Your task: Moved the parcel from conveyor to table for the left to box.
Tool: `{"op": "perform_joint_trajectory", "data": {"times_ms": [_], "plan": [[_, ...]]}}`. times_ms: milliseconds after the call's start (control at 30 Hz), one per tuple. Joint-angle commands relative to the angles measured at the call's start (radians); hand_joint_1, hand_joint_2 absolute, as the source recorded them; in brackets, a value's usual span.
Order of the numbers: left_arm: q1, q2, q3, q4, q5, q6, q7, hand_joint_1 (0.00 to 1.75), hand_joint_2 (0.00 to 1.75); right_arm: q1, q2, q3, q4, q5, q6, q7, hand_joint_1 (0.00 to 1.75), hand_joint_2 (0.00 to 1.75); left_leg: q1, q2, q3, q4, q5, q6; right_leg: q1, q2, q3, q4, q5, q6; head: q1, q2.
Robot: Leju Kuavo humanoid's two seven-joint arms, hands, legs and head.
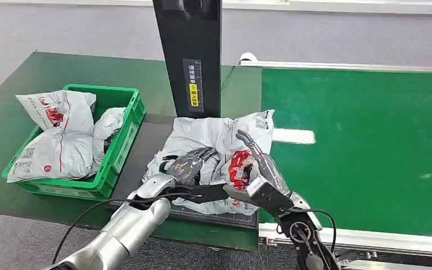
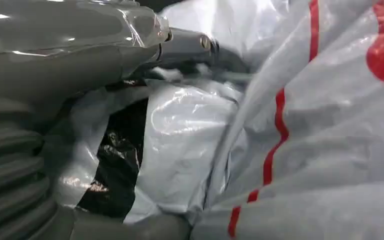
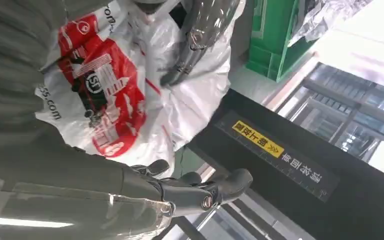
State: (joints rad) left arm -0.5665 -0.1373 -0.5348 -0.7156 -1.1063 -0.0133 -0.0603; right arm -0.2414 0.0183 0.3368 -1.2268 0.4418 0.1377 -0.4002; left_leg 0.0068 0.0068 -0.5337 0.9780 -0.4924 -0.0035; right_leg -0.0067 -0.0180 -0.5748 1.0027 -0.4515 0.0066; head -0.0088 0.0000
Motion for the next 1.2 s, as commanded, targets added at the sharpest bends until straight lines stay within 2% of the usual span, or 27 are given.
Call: {"op": "perform_joint_trajectory", "data": {"times_ms": [33,133,167,333,400,500,667,933,1033,1167,1200], "plan": [[0.041,0.002,0.054,0.021,0.052,0.059,-0.062,1.75,1.75,0.038,-0.005,-0.052,-0.038,-0.023,0.002,-0.006,0.0,1.75,0.0,0.0,0.0,-0.001,0.001,0.0,0.0,0.001,0.0,0.0,0.001,0.0,0.0,0.0],[0.041,0.003,0.054,0.014,0.051,0.058,-0.061,1.75,1.75,0.039,-0.008,-0.054,-0.042,-0.026,0.003,-0.007,0.0,1.75,0.0,0.0,0.0,-0.001,0.001,0.0,0.0,0.001,-0.001,-0.001,0.002,0.0,0.0,0.0],[0.122,0.03,0.084,-0.205,0.158,0.139,-0.203,1.75,1.75,0.042,-0.011,-0.081,-0.064,-0.096,0.003,-0.03,0.0,1.75,0.0,0.001,-0.001,-0.001,0.002,0.0,0.0,0.002,-0.002,-0.001,0.002,0.0,0.0,0.0],[0.141,0.041,0.081,-0.249,0.172,0.155,-0.215,1.75,1.75,0.038,-0.011,-0.086,-0.065,-0.113,0.001,-0.036,0.0,1.75,0.0,0.002,-0.002,0.0,0.002,0.0,0.0,0.003,-0.004,0.0,0.003,0.0,0.0,0.0],[0.18,0.05,0.092,-0.323,0.234,0.254,-0.298,1.75,1.75,0.047,0.0,-0.103,-0.084,-0.18,0.005,-0.068,0.0,1.75,0.0,0.001,-0.003,0.0,0.002,0.0,0.0,0.003,-0.005,0.0,0.003,0.0,0.0,0.0],[0.255,0.068,0.113,-0.483,0.294,0.378,-0.357,1.75,1.75,0.048,0.021,-0.138,-0.112,-0.304,0.021,-0.092,0.0,1.75,0.0,0.002,-0.006,0.0,0.002,0.0,0.0,0.004,-0.008,0.0,0.003,0.0,0.0,0.0],[0.333,0.069,0.127,-0.689,0.281,0.506,-0.45,1.75,1.75,0.063,0.02,-0.131,-0.103,-0.354,0.026,-0.079,0.0,1.75,0.0,0.002,-0.007,0.0,0.001,0.0,0.0,0.004,-0.01,0.0,0.003,0.0,0.0,0.0],[0.337,0.07,0.106,-0.733,0.279,0.517,-0.458,1.75,1.75,0.049,0.015,-0.118,-0.07,-0.366,0.029,-0.093,0.0,1.75,0.0,0.001,-0.009,0.0,0.002,0.0,0.0,0.002,-0.01,0.0,0.003,0.0,0.0,0.0],[0.339,0.073,0.11,-0.804,0.225,0.594,-0.466,1.75,1.75,0.056,0.015,-0.117,-0.082,-0.369,0.026,-0.094,0.0,1.75,0.0,0.001,-0.009,0.0,0.002,0.0,0.001,0.003,-0.01,-0.001,0.003,0.0,0.0,0.0],[0.322,0.102,0.231,-0.818,-0.079,0.632,-0.198,1.75,1.75,0.119,0.034,-0.139,-0.144,-0.352,0.023,-0.086,0.0,1.75,0.001,0.001,-0.009,0.0,0.001,0.0,0.001,0.003,-0.011,0.0,0.002,-0.001,0.0,0.0],[0.316,0.109,0.241,-0.802,-0.075,0.634,-0.199,1.75,1.75,0.126,0.036,-0.141,-0.151,-0.348,0.024,-0.085,0.0,1.75,0.001,0.001,-0.008,-0.001,0.002,-0.001,0.001,0.003,-0.01,-0.001,0.002,-0.001,0.0,0.0]]}}
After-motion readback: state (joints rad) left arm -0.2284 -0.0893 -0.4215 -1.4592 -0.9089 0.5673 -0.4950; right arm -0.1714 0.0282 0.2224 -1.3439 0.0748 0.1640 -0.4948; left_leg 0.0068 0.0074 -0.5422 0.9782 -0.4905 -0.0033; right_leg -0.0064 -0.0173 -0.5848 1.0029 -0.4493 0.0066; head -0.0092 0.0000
